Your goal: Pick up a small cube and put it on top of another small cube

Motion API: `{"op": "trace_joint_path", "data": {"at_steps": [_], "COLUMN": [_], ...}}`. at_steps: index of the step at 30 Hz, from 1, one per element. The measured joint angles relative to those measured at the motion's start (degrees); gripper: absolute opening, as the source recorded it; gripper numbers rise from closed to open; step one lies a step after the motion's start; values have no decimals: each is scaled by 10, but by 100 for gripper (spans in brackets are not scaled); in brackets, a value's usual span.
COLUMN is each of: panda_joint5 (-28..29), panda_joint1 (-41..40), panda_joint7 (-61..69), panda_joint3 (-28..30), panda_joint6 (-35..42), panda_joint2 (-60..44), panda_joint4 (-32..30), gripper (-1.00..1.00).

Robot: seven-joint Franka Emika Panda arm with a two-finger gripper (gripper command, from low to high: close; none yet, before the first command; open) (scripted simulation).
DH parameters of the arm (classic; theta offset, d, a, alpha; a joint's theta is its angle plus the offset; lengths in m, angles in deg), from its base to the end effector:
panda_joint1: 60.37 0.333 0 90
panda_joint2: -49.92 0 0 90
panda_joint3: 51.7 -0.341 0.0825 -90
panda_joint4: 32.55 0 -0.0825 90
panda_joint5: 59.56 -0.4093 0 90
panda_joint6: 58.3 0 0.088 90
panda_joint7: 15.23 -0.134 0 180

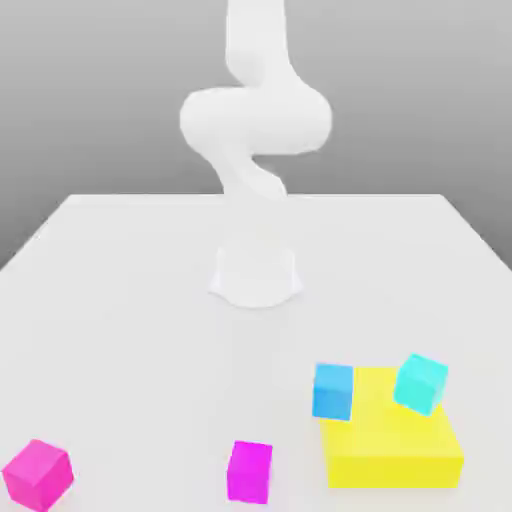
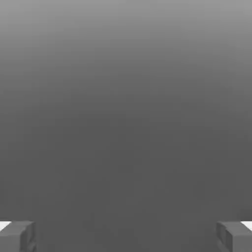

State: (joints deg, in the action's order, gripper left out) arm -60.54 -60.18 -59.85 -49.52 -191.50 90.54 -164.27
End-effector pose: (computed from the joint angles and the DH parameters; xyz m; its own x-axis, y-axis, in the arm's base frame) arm 0.4063 -0.0183 0.6795 0.5094 -0.7352 0.4472 -0.5391 -0.6777 -0.5001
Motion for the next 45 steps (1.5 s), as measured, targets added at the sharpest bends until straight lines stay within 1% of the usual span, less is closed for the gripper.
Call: {"op": "trace_joint_path", "data": {"at_steps": [9, 17, 23, 29, 33, 34, 41, 45], "panda_joint5": [-45, -97, -125, -130, -164, -173, -175, -135], "panda_joint1": [1, -17, -54, -86, -117, -125, -127, -102], "panda_joint7": [51, 104, 137, 154, 181, 188, 189, 160], "panda_joint3": [78, 131, 145, 163, 134, 124, 122, 155], "panda_joint6": [-52, -97, -131, -168, -223, -237, -239, -187], "panda_joint2": [-190, -357, -480, -599, -682, -701, -704, -634], "panda_joint4": [2, 4, 5, 6, 21, 25, 26, 9], "gripper": [0, 0, 0, 0, 0, -100, -100, -100]}}
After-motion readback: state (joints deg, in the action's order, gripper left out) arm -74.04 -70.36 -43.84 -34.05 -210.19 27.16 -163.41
